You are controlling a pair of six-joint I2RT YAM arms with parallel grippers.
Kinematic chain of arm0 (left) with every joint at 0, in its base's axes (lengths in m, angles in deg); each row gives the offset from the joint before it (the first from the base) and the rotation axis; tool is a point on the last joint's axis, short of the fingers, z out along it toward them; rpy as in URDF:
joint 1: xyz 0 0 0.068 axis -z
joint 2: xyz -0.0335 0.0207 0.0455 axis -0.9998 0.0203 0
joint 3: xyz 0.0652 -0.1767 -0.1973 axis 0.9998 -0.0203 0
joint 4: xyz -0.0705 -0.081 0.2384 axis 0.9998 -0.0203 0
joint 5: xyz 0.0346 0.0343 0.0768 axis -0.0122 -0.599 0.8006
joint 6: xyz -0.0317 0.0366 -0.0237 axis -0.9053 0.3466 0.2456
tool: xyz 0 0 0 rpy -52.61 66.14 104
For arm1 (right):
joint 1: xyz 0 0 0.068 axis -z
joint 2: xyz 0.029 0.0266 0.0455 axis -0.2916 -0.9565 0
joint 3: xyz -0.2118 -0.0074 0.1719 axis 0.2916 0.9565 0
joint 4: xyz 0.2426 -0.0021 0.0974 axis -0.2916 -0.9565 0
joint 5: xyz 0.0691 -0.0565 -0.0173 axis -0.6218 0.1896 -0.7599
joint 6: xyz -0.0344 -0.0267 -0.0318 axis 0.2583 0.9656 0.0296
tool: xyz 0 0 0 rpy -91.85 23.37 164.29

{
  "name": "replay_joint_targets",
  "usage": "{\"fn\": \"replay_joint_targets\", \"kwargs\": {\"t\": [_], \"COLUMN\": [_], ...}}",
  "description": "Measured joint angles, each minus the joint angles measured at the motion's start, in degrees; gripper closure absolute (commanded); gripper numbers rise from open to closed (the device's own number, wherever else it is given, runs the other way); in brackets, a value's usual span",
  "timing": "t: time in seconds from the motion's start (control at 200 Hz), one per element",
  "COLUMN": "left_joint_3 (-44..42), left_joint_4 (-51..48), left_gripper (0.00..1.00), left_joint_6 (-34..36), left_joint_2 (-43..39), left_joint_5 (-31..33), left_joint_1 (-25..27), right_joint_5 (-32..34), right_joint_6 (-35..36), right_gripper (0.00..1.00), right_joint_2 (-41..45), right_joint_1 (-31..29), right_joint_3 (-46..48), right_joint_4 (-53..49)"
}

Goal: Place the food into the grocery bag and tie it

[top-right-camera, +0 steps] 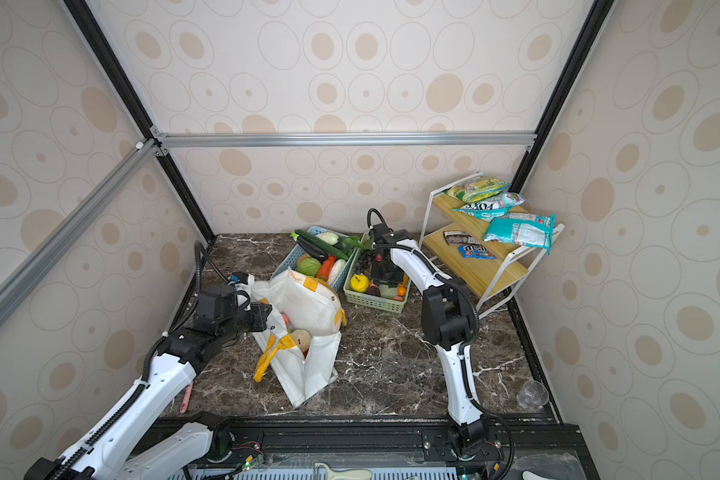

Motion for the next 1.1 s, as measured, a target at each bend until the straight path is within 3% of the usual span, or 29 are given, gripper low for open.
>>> {"fn": "replay_joint_targets", "kwargs": {"t": [0.07, 0.275, 0.53, 0.925, 1.1], "left_joint_3": [-0.26, -0.37, -0.39, -0.39, -0.39], "left_joint_4": [0.17, 0.79, 0.92, 0.9, 0.9], "left_gripper": [1.0, 1.0, 1.0, 1.0, 1.0], "left_joint_6": [0.0, 0.0, 0.37, 0.48, 0.48], "left_joint_2": [0.0, 0.0, 0.07, 0.07, 0.07], "left_joint_5": [0.0, -0.07, -0.48, -0.59, -0.59], "left_joint_1": [0.0, -0.02, -0.04, -0.07, -0.07], "right_joint_5": [0.9, 4.79, 8.35, 8.96, 9.14], "right_joint_6": [1.4, 4.26, 6.1, 10.62, 12.48], "right_gripper": [0.8, 0.9, 0.91, 0.96, 0.95], "right_joint_2": [0.0, -0.72, -2.47, -12.66, -14.27], "right_joint_1": [0.0, 0.0, -0.02, -0.02, -0.13], "right_joint_3": [-1.95, -2.93, -3.65, -15.65, -16.46], "right_joint_4": [-2.36, -9.62, -15.76, -22.01, -23.71]}}
